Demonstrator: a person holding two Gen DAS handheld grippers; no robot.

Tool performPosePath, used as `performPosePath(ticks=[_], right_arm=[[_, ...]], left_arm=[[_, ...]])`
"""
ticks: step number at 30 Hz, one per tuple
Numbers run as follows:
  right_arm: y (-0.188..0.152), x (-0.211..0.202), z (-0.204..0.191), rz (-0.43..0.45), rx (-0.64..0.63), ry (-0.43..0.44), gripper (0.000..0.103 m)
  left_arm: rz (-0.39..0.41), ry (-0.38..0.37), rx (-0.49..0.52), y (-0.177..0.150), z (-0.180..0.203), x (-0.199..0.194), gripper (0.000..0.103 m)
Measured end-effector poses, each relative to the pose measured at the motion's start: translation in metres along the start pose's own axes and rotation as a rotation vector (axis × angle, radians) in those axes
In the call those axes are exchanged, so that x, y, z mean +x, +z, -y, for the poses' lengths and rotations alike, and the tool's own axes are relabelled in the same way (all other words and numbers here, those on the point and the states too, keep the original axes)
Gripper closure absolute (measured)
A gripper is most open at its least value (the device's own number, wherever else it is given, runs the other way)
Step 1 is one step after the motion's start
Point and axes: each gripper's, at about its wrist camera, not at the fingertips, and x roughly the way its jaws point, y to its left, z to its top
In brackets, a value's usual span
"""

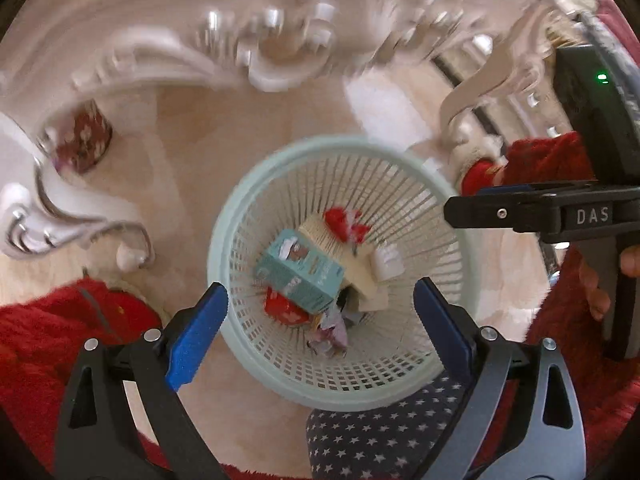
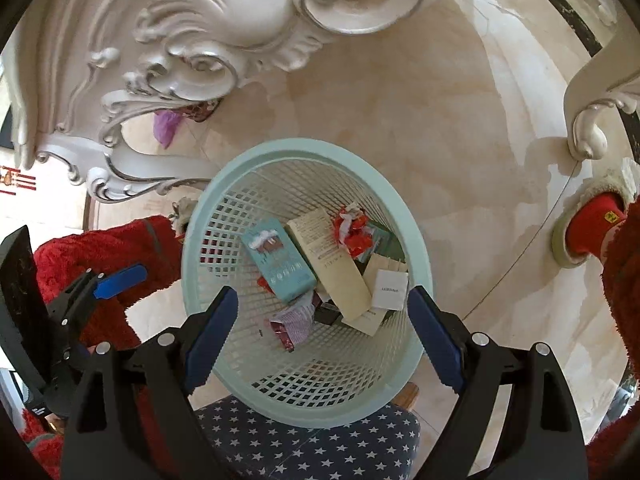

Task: Collect trash
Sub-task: 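Move both tools back to the table toward the white milk bag and orange box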

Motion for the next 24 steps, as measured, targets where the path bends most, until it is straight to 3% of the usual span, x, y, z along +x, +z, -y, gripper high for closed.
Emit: performPosePath(ticks=[3,5,8,11,17,21,24], right_arm=[[-0.001,-0.043,-0.018,0.063,-0.094,0.098,0.020],[0.002,-0.092,-0.034,0.148,-0.200,0.163,0.020],[0.016,-0.151,-0.050,0.300,-0.331,0.139,0.020],[0.051,-0.203,-0.062,0.465,-0.449,0.047,0.017],[0.157,-0.242,-0.075,0.693,-0.645,-0.197,0.017],[0.252,-0.235,-0.074,0.687,-0.775,-0.371,0.018],[0.306,-0.228,-0.062,0.646,-0.798,-0.399,0.018]], left_arm=[[0.122,-0.048,0.032,0.006,-0.001,-0.055,0.012],[0.217,-0.061,0.053,0.019,-0.009,-0.102,0.012],[0.361,-0.018,0.133,0.050,-0.022,-0.158,0.012],[0.450,0.091,0.223,0.105,-0.035,-0.186,0.012],[0.460,0.161,0.301,0.233,-0.058,-0.171,0.012],[0.420,0.210,0.351,0.305,-0.064,-0.140,0.012],[0.389,0.234,0.391,0.349,-0.069,-0.113,0.012]])
